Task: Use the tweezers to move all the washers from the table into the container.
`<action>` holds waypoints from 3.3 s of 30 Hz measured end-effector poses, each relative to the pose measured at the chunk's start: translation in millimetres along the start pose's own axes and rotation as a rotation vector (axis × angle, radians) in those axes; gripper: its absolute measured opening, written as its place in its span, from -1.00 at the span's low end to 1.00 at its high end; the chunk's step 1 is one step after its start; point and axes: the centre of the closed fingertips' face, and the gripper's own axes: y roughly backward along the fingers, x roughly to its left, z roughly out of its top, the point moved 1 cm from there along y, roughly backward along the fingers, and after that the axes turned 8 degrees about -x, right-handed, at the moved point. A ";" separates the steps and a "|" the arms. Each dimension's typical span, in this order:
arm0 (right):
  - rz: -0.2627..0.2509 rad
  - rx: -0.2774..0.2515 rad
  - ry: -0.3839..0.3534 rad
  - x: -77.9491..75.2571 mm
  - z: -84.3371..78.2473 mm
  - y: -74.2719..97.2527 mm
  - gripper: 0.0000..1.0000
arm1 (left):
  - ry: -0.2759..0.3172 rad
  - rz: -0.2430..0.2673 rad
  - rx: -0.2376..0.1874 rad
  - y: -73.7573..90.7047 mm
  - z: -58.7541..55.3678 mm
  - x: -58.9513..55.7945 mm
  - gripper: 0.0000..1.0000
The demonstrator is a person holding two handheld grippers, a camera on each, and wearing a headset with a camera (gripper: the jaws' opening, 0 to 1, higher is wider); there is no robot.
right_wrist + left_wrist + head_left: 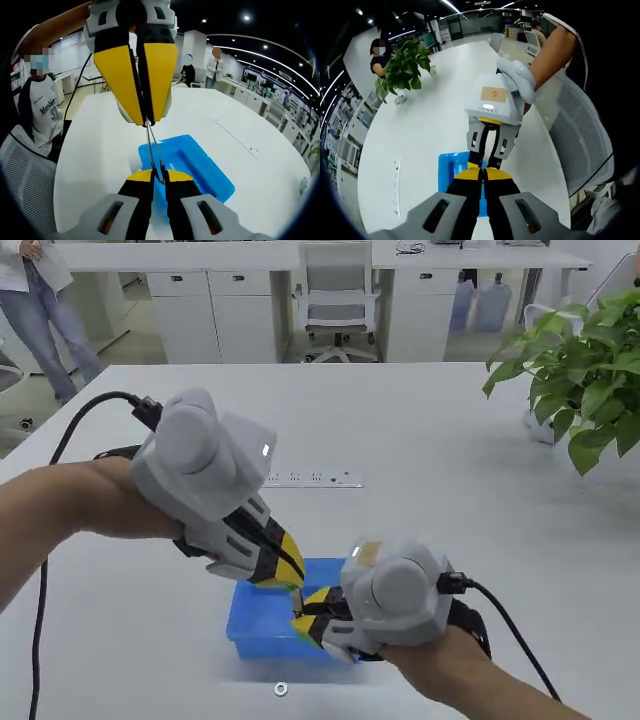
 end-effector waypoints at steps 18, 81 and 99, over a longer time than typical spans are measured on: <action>-0.011 0.031 -0.043 -38.0 -27.6 -6.4 -0.80 | 0.007 -0.006 0.003 -31.6 -10.6 35.0 -0.91; 0.060 0.013 -0.032 8.9 -14.3 -1.7 -0.79 | 0.036 -0.040 0.004 -10.3 -10.8 -5.2 -0.91; 0.086 -0.005 -0.024 34.7 -3.6 -6.0 -0.78 | 0.053 -0.019 -0.004 2.6 -13.8 -24.0 -0.91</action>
